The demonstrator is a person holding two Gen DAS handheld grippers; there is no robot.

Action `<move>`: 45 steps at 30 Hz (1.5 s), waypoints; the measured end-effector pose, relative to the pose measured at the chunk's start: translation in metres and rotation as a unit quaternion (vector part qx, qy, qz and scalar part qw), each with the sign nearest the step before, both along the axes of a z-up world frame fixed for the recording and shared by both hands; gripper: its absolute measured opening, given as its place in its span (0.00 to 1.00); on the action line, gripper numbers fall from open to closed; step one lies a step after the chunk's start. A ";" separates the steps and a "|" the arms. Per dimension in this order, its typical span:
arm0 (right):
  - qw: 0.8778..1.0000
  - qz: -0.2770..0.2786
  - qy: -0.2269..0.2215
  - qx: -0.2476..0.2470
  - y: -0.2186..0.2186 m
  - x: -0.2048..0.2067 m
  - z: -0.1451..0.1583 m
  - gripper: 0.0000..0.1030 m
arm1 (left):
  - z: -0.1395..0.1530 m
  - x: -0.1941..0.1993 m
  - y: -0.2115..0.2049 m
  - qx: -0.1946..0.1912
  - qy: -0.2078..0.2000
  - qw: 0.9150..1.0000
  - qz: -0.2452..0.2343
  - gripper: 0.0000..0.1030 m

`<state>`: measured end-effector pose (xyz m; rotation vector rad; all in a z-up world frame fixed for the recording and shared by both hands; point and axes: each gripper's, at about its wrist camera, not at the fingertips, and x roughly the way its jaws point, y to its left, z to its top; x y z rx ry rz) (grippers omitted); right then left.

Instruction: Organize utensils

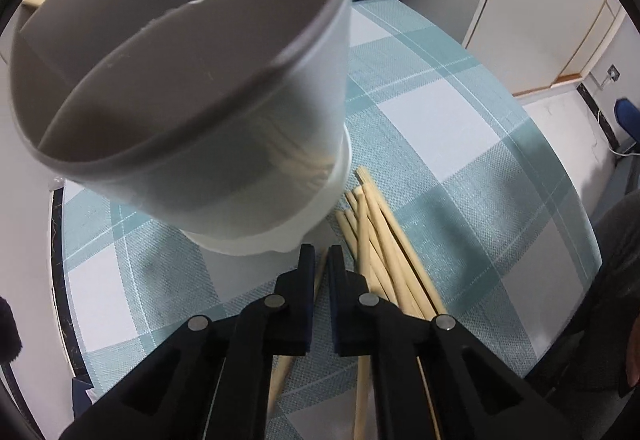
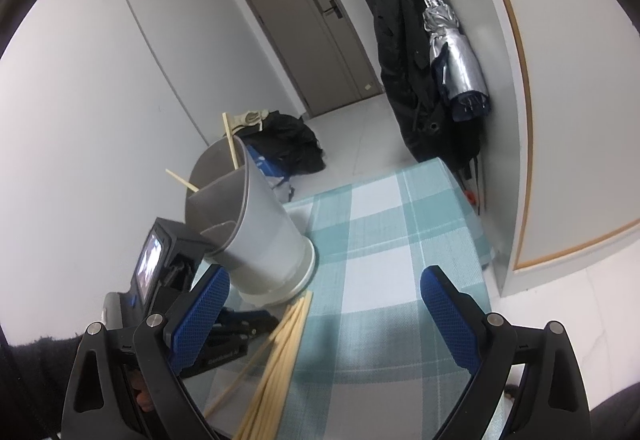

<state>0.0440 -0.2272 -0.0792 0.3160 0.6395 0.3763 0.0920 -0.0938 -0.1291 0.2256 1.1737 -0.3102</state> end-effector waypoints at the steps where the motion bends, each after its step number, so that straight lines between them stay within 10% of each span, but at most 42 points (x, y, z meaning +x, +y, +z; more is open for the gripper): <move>1: 1.000 0.002 0.002 -0.003 0.001 0.000 -0.001 0.94 | 0.000 0.001 0.001 -0.004 0.000 1.000 0.002 0.01; 9: 0.998 0.015 0.051 -0.020 0.011 0.008 -0.015 0.93 | 0.028 -0.012 0.013 -0.055 -0.040 0.997 0.025 0.00; 16: 0.990 0.043 0.131 -0.035 0.027 0.028 -0.035 0.65 | 0.053 -0.024 0.041 -0.099 -0.079 0.990 0.055 0.00; 45: 0.959 0.105 0.260 0.030 0.127 0.097 -0.079 0.35 | 0.040 0.007 0.126 -0.181 -0.096 0.967 0.153 0.00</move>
